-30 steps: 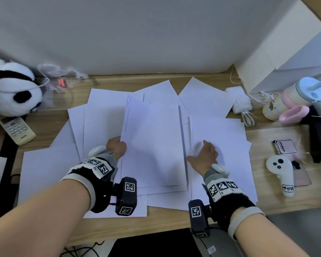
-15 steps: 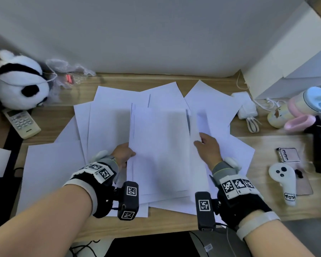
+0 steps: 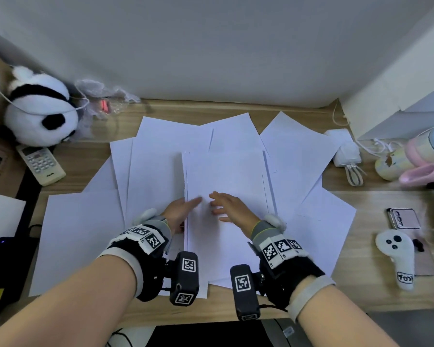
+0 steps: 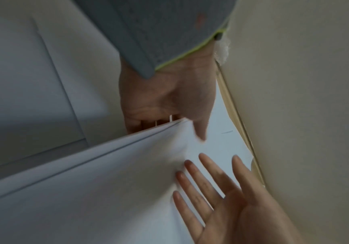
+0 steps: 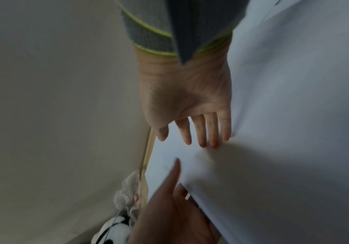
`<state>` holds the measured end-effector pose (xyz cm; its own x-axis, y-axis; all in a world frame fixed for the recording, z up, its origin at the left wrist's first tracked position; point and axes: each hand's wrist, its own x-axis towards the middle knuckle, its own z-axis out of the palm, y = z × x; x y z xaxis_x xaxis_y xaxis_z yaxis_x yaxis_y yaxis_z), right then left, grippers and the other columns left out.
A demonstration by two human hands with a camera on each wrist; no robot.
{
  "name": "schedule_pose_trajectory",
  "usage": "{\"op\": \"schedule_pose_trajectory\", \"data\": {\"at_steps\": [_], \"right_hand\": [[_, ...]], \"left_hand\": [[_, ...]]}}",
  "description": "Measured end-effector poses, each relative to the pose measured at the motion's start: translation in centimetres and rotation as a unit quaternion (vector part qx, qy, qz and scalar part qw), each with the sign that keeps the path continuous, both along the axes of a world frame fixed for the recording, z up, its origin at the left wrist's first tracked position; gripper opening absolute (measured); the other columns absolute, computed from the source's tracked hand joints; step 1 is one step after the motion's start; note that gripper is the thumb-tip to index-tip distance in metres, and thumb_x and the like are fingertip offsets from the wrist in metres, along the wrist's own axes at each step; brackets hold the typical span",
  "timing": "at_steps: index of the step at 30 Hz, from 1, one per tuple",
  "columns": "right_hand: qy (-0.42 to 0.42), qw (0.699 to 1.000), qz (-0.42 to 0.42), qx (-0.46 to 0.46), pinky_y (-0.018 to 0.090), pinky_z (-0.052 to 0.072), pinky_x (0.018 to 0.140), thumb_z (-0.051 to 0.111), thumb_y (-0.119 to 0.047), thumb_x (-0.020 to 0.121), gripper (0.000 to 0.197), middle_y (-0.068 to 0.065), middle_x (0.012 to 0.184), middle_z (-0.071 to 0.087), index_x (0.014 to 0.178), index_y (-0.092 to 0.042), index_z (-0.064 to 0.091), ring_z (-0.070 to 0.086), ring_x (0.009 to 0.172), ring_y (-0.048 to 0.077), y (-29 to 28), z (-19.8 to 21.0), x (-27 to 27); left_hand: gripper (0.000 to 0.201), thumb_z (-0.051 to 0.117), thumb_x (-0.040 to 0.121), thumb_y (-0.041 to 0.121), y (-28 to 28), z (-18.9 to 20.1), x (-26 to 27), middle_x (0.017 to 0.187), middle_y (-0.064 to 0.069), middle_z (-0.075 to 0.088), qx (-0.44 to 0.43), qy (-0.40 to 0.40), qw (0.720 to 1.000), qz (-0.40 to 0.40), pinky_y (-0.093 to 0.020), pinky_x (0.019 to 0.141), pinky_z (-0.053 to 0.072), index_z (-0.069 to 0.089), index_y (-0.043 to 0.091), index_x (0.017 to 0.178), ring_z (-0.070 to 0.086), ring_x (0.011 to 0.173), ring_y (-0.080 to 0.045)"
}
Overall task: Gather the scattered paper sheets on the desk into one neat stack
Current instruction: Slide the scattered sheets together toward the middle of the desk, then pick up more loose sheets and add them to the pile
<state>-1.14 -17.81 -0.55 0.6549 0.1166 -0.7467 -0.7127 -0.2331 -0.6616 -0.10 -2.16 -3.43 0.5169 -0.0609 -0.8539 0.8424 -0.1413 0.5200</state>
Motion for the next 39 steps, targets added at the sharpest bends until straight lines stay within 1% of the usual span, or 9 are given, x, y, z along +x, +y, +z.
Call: {"op": "schedule_pose_trajectory", "data": {"at_steps": [4,9,14,18,22,28,31,34,39], "right_hand": [[0.012,0.999,-0.042,0.025,0.034,0.047,0.092,0.043,-0.032,0.096,0.035,0.005,0.105,0.064,0.117,-0.009,0.061,0.060,0.093,0.021,-2.8,0.0,-0.1],[-0.047,0.966,-0.250,-0.052,0.024,0.043,0.064,0.051,-0.007,0.090,0.016,0.011,0.087,0.064,0.080,-0.013,0.062,0.057,0.069,0.020,-7.3,-1.2,0.7],[0.002,0.892,-0.372,-0.256,0.027,0.034,0.075,0.053,-0.012,0.086,0.021,0.009,0.107,0.053,0.105,-0.009,0.061,0.044,0.089,0.020,-13.0,-4.1,0.7],[0.039,0.881,-0.422,-0.210,0.028,0.040,0.066,0.056,-0.013,0.084,0.010,0.009,0.089,0.049,0.081,-0.011,0.048,0.046,0.070,0.024,-14.9,-4.8,0.6],[0.057,0.894,-0.422,-0.138,0.016,0.027,0.031,0.060,-0.015,0.085,0.033,0.005,0.057,0.043,0.056,-0.012,0.044,0.038,0.031,0.013,-15.7,-4.8,0.9],[0.000,0.931,-0.300,-0.210,0.030,0.035,0.055,0.053,-0.012,0.089,0.031,0.014,0.064,0.044,0.060,-0.006,0.044,0.039,0.057,0.026,-15.2,-4.1,1.2],[-0.083,0.885,-0.315,-0.332,0.028,0.032,0.072,0.043,-0.010,0.091,0.017,0.013,0.085,0.049,0.084,-0.004,0.057,0.042,0.079,0.025,-15.5,-3.2,0.7],[-0.138,0.830,-0.386,-0.379,0.026,0.029,0.072,0.035,-0.008,0.094,0.025,0.010,0.090,0.050,0.098,-0.006,0.060,0.041,0.083,0.024,-16.2,-1.3,0.0],[-0.309,0.760,-0.503,-0.272,0.006,0.038,0.068,0.033,-0.001,0.096,0.034,0.001,0.103,0.055,0.120,-0.002,0.057,0.048,0.094,0.012,-17.1,1.6,0.3]], "left_hand": [[0.045,0.056,0.084,-0.008,-0.3,-0.2,-0.2,0.124,-0.023,0.062,0.033,-0.044,0.997,-0.051,-0.048,0.099,0.048,0.054,-0.001,0.128,0.062,0.112,-0.036],[0.044,0.050,0.088,-0.008,0.9,-0.1,0.9,0.128,-0.020,0.060,0.100,-0.081,0.987,-0.101,-0.043,0.104,0.045,0.049,-0.005,0.131,0.058,0.118,-0.035],[0.044,0.050,0.090,-0.005,1.7,-0.2,1.6,0.137,-0.018,0.055,0.122,-0.086,0.984,-0.102,-0.040,0.107,0.042,0.048,-0.003,0.134,0.053,0.124,-0.033],[0.043,0.049,0.091,-0.003,0.9,-0.5,1.6,0.137,-0.018,0.054,0.131,-0.079,0.980,-0.124,-0.040,0.108,0.041,0.047,-0.004,0.134,0.052,0.125,-0.034],[0.043,0.050,0.091,-0.003,0.0,-1.0,1.6,0.135,-0.020,0.055,0.136,-0.067,0.982,-0.116,-0.040,0.108,0.041,0.047,-0.004,0.133,0.053,0.124,-0.035],[0.040,0.050,0.090,-0.004,-0.2,-1.6,1.8,0.131,-0.024,0.057,0.145,-0.065,0.980,-0.118,-0.045,0.106,0.043,0.049,-0.006,0.130,0.055,0.120,-0.038],[0.039,0.049,0.090,-0.006,-0.3,-1.5,1.8,0.129,-0.024,0.058,0.143,-0.060,0.981,-0.116,-0.045,0.105,0.044,0.049,-0.008,0.129,0.055,0.120,-0.039],[0.040,0.051,0.088,-0.004,-0.1,-1.7,1.9,0.128,-0.024,0.059,0.131,-0.052,0.984,-0.107,-0.050,0.104,0.045,0.051,-0.006,0.128,0.057,0.118,-0.039],[0.040,0.050,0.088,-0.004,-0.1,-1.9,1.8,0.127,-0.022,0.060,0.115,-0.029,0.991,-0.062,-0.048,0.104,0.045,0.053,-0.003,0.128,0.058,0.117,-0.038]]}}
